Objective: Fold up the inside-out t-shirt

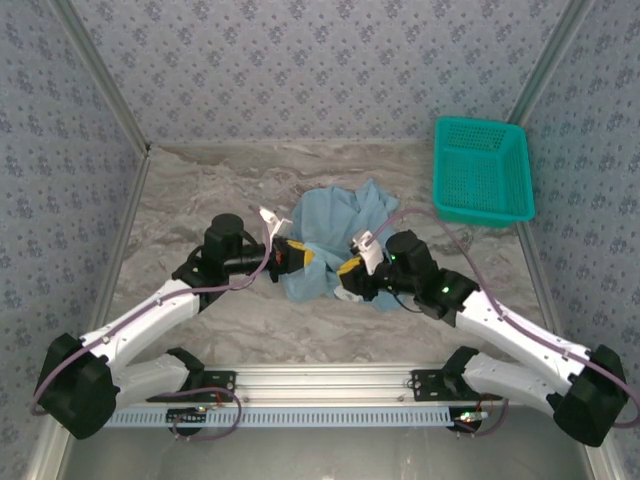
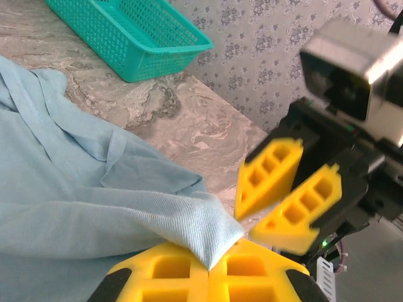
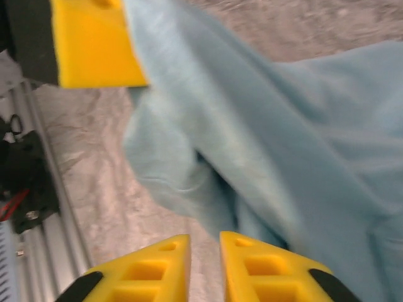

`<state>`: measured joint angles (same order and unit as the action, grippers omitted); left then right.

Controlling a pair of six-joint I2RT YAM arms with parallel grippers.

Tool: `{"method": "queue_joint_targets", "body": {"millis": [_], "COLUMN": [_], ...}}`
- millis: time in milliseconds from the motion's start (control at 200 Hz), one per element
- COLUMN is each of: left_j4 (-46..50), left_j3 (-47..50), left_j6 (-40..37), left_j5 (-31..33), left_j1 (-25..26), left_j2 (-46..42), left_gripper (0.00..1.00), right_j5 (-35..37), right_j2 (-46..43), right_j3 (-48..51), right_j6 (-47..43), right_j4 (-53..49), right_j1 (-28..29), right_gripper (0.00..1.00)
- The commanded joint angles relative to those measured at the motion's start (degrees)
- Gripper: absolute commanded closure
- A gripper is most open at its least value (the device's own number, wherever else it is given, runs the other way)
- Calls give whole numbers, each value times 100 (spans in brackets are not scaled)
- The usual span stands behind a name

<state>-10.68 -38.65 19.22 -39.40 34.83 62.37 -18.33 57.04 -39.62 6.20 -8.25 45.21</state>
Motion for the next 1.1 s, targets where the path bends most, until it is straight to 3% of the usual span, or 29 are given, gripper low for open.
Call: {"method": "queue_joint_targets", "body": {"millis": [0, 260, 500, 740, 964, 1094], "left_j4": [-31, -28, -5, 6, 4, -2], "left_j3": [-247, -230, -218, -230, -236, -204], "left_j6": [33, 32, -32, -59, -59, -37], "left_j5": [-87, -169, -227, -235, -279, -272], "left_j1": [-37, -30, -34, -33, -37, -32], "left_j2": [-32, -104, -102, -93, -98, -107], "left_gripper": [100, 100, 100, 100, 100, 100], "right_j5": [-365, 569, 527, -136, -35, -21], "right_j2": [322, 1317, 1603, 1866, 2324, 2721], "right_j3": [192, -133, -75, -60, -227, -454], "right_j6": [252, 562, 1080, 1211, 1309, 1405], "right_j4": [731, 1065, 1827, 2580, 2784, 3203], "right_j1": [140, 47, -311, -361, -318, -312], "right_gripper": [83, 91, 90, 75, 60, 57]}}
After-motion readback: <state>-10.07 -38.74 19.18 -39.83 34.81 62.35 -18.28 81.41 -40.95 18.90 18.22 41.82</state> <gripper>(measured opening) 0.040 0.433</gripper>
